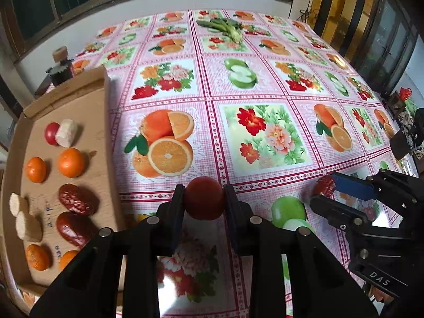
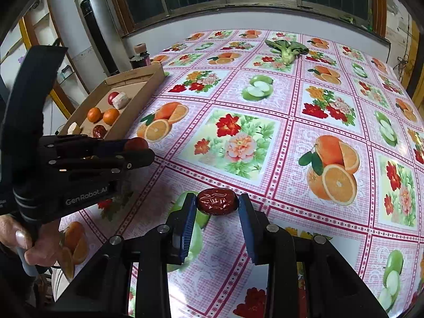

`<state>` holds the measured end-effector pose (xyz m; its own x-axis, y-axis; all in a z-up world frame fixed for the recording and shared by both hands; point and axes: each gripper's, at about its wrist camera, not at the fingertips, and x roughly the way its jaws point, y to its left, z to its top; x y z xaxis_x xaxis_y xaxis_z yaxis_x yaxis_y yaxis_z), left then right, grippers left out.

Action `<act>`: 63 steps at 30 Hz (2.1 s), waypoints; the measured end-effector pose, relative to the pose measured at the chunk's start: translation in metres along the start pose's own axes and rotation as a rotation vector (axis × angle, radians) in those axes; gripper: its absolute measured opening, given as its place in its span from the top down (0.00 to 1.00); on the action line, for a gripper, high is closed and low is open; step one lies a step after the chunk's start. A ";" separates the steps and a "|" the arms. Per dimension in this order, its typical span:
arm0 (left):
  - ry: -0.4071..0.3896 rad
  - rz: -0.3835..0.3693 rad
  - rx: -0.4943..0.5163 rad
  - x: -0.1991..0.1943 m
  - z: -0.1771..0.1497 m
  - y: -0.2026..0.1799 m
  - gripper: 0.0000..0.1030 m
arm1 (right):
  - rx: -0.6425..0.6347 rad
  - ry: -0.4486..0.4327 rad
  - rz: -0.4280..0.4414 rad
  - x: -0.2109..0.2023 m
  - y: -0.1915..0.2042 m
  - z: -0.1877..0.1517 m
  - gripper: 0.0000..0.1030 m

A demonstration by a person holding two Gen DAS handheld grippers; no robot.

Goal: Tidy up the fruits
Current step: 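Grasp a red tomato with the left tool while the right tool grasps a red date, then carry the tomato and the date over the cardboard tray with both tools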

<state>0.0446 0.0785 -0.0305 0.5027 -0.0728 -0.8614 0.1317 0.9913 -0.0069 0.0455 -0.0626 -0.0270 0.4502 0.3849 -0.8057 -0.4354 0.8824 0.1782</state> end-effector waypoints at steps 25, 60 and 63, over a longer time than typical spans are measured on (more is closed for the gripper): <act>-0.107 0.053 -0.051 -0.050 -0.019 0.032 0.74 | -0.073 -0.053 0.033 -0.010 0.043 0.023 0.68; -0.122 0.112 -0.226 -0.053 -0.012 0.146 0.74 | -0.211 -0.057 0.158 0.049 0.135 0.106 0.68; -0.114 0.118 -0.258 -0.048 -0.006 0.165 0.74 | -0.207 -0.052 0.183 0.064 0.142 0.123 0.68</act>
<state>0.0371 0.2458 0.0069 0.5963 0.0467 -0.8014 -0.1471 0.9878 -0.0518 0.1083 0.1206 0.0161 0.3868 0.5507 -0.7397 -0.6606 0.7251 0.1944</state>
